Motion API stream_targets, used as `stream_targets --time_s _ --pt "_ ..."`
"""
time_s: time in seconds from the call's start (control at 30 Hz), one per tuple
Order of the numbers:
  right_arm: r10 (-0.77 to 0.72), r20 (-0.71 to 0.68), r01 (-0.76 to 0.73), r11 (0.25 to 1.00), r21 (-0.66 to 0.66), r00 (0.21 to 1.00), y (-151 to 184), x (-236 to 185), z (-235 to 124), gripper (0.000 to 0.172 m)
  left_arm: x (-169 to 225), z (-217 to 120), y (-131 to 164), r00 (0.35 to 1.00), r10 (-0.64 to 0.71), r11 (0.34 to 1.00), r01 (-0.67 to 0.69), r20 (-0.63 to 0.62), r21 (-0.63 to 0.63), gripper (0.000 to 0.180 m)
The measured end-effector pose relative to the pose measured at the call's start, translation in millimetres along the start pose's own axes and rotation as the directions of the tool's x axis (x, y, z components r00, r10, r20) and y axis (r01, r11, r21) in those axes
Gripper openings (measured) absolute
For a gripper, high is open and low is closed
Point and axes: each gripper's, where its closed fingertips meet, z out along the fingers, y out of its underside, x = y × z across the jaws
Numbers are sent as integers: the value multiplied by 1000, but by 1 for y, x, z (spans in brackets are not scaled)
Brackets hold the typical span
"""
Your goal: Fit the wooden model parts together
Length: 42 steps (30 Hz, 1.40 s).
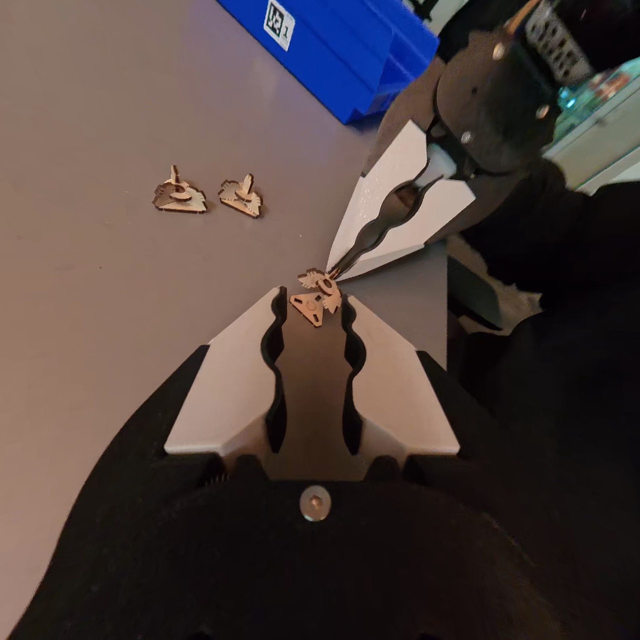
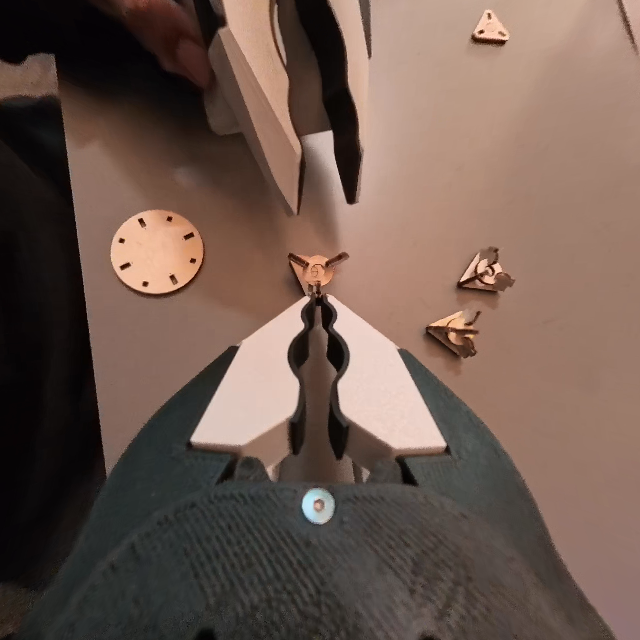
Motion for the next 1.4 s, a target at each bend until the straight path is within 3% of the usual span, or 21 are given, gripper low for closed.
stream_targets --time_s 0.13,0.3,0.43,0.6,0.9,1.07,1.4 --pt "-1 76 6 997 -76 997 3 -2 4 1 -8 4 3 993 90 994 -84 81 -70 14" --pt "71 124 -56 991 -118 990 5 -3 7 1 -16 8 -1 983 160 979 -147 86 -138 2" --pt "100 128 -86 991 -107 987 4 -2 9 1 -10 16 8 989 145 973 -143 -6 -180 25" --pt "115 143 -100 989 -109 983 4 -3 9 1 3 16 13 983 173 968 -182 -69 -174 33" --pt "114 147 -99 989 -109 983 5 -5 8 1 1 22 26 940 341 903 -335 -24 -269 46" --pt "114 132 -98 988 -123 985 4 -6 3 1 -4 28 31 925 379 869 -369 -34 -331 64" --pt "194 98 -182 976 -120 976 5 -7 2 1 6 24 36 943 331 889 -326 -43 -322 66"
